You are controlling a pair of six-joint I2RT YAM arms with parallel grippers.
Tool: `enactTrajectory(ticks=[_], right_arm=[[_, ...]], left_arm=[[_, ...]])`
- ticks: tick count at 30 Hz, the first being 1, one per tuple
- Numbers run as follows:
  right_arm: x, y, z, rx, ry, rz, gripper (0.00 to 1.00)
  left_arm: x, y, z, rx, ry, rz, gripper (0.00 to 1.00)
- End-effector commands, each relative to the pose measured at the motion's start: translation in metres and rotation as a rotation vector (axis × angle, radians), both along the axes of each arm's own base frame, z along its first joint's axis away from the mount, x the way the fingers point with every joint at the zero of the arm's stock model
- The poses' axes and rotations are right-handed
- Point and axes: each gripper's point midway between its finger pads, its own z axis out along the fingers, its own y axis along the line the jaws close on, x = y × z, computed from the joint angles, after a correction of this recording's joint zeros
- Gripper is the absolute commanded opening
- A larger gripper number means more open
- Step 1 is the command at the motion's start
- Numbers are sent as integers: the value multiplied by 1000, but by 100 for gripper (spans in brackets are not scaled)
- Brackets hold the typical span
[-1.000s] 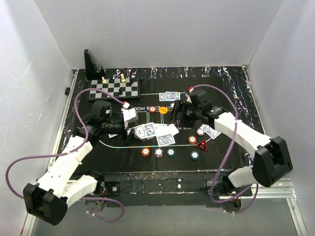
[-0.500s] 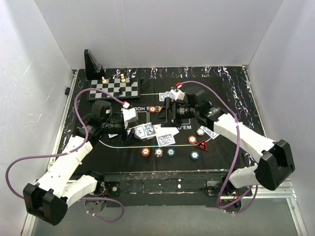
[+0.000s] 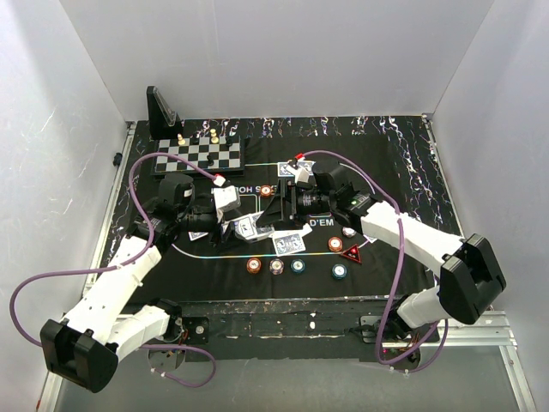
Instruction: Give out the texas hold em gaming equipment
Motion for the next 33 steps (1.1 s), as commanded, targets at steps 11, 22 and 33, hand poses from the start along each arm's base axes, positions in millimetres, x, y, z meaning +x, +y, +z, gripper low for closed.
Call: enactTrajectory(ticks=[11,22,33], right_arm=[[1,7,1,60,15,3,65],[-3,-3,-4,51,38,-20,55],[0,-14,0,59,52,-48,43]], left_arm=[[1,-7,33,-73,-51,-28,27],[0,-8,36,-81,-53,-29,28],[1,-9,40,-94,-46,-17,27]])
